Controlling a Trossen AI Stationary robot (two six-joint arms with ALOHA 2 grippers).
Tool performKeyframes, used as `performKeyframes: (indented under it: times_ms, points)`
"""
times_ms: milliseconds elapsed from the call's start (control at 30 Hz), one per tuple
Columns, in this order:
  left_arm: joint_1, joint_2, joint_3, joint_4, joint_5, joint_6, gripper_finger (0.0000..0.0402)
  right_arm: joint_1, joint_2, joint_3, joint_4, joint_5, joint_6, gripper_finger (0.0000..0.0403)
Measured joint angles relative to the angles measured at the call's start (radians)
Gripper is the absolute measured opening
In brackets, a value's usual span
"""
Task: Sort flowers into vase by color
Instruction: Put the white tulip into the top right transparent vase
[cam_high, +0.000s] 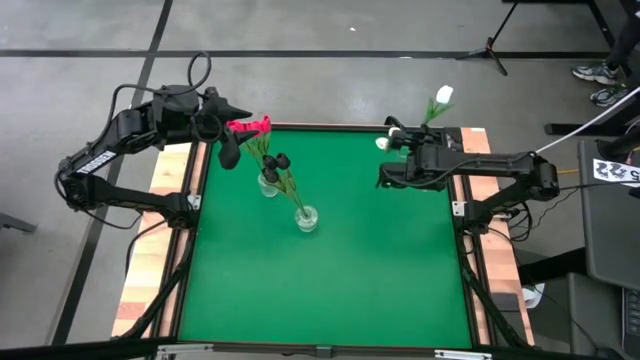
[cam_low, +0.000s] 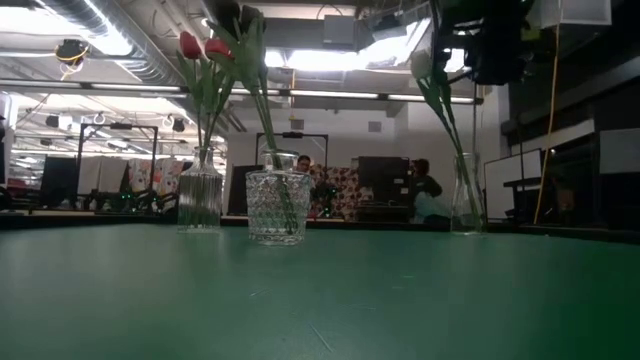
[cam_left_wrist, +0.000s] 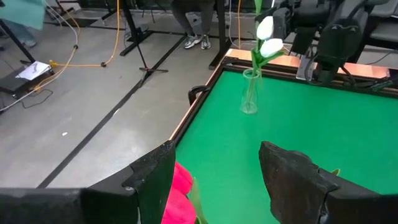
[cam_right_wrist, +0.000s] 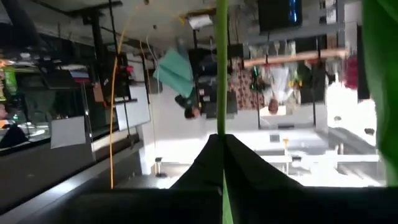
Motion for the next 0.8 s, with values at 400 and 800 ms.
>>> performKeyframes:
  times_ms: [400,800]
  points:
    - [0.0,0.0,0.0,0.0,0.0,-0.013,0.023,0.0,-0.01,0.105,-0.059,0.018,-0.073,0.0]
    - [0.0,0.0,0.0,0.0,0.0,-0.023,0.023,0.0,-0.058,0.114,-0.058,0.054,-0.098,0.0]
